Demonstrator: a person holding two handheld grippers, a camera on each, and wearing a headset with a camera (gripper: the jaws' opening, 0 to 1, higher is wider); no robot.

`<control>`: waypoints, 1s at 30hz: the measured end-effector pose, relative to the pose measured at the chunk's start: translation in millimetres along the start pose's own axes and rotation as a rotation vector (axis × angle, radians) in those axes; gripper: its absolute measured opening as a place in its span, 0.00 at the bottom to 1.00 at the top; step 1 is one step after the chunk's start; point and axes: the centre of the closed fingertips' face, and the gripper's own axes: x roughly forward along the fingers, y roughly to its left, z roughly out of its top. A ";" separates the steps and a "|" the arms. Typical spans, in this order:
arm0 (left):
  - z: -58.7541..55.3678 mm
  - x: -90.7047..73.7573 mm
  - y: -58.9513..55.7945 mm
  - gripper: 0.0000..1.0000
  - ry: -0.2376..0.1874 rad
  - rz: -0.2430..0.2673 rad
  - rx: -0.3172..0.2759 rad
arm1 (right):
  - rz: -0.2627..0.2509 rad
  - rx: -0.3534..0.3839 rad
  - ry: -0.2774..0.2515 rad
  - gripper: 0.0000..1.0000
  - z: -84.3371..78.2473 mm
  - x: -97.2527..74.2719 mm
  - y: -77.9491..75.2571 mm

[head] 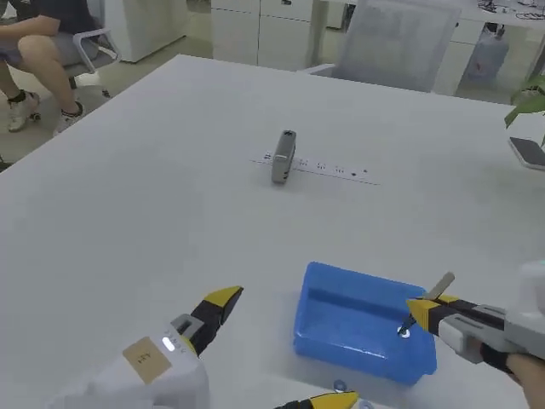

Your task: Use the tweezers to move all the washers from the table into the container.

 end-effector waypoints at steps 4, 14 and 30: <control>0.6 0.0 -0.7 0.89 -0.002 -0.001 0.003 | -0.002 -0.037 0.029 0.03 -8.8 6.0 -1.7; 3.1 0.7 -3.4 0.90 -0.020 -0.019 -0.023 | 0.014 -0.126 0.048 0.03 -15.4 8.1 8.7; -4.1 1.7 -5.5 0.89 0.015 -0.033 -0.027 | 0.067 -0.118 -0.030 0.03 9.5 -14.9 22.8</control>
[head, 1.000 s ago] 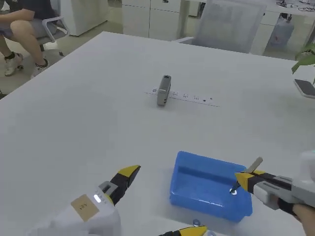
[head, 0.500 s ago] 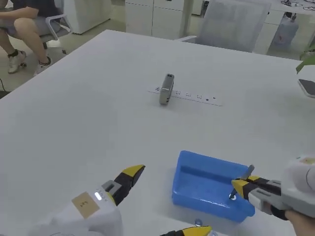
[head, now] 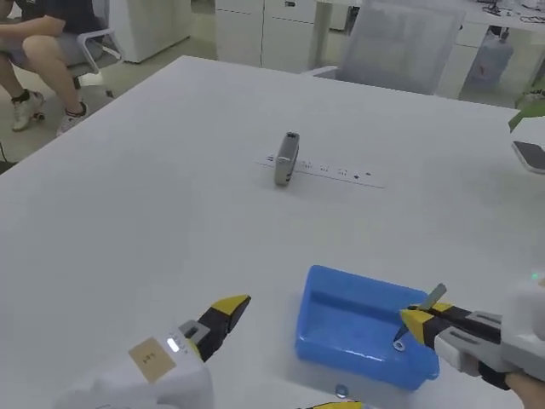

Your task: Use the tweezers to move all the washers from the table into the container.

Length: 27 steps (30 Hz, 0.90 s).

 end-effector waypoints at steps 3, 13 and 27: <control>-1.3 0.3 -1.3 0.88 0.008 -0.005 0.003 | 0.016 0.006 -0.024 0.03 7.0 -9.8 2.7; -5.0 1.4 -3.5 0.87 0.031 -0.017 0.012 | 0.088 0.033 -0.054 0.03 12.6 -24.7 36.5; -8.9 1.6 -2.4 0.86 0.056 -0.014 0.022 | 0.151 0.066 0.046 0.04 -42.0 -8.9 62.9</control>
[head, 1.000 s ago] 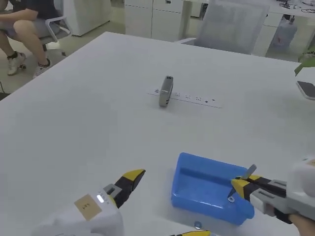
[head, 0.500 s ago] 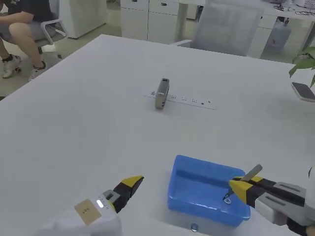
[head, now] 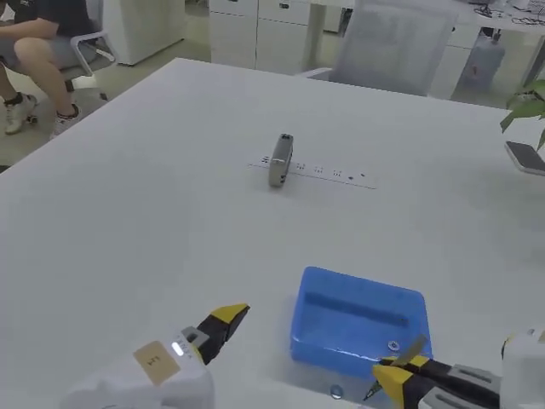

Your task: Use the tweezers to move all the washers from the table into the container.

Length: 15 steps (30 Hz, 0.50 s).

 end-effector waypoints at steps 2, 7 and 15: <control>-0.6 0.1 -0.2 0.86 0.004 -0.001 0.002 | -0.002 0.005 0.008 0.04 -4.0 1.8 -0.7; -2.2 0.1 -0.3 0.86 0.013 -0.001 0.006 | 0.005 0.013 0.023 0.04 -10.3 5.6 1.1; -5.0 0.5 -0.8 0.85 0.027 -0.002 0.015 | 0.014 -0.024 0.041 0.04 -14.0 7.7 2.7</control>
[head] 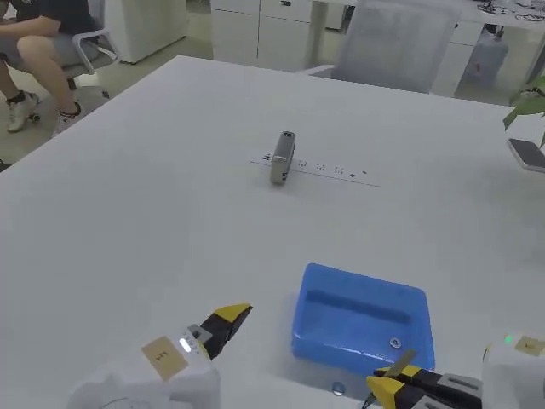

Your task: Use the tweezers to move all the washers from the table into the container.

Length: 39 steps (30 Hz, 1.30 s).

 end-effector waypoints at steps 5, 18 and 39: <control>-0.7 0.2 -0.3 0.85 0.003 -0.001 0.001 | 0.009 -0.024 0.011 0.04 -1.5 1.7 1.1; -4.6 0.5 -0.3 0.84 0.026 0.000 0.017 | 0.006 -0.166 0.049 0.03 -6.4 7.2 6.2; -2.6 0.6 -2.1 0.83 0.017 -0.010 0.013 | 0.030 -0.100 -0.105 0.03 56.3 -24.2 14.5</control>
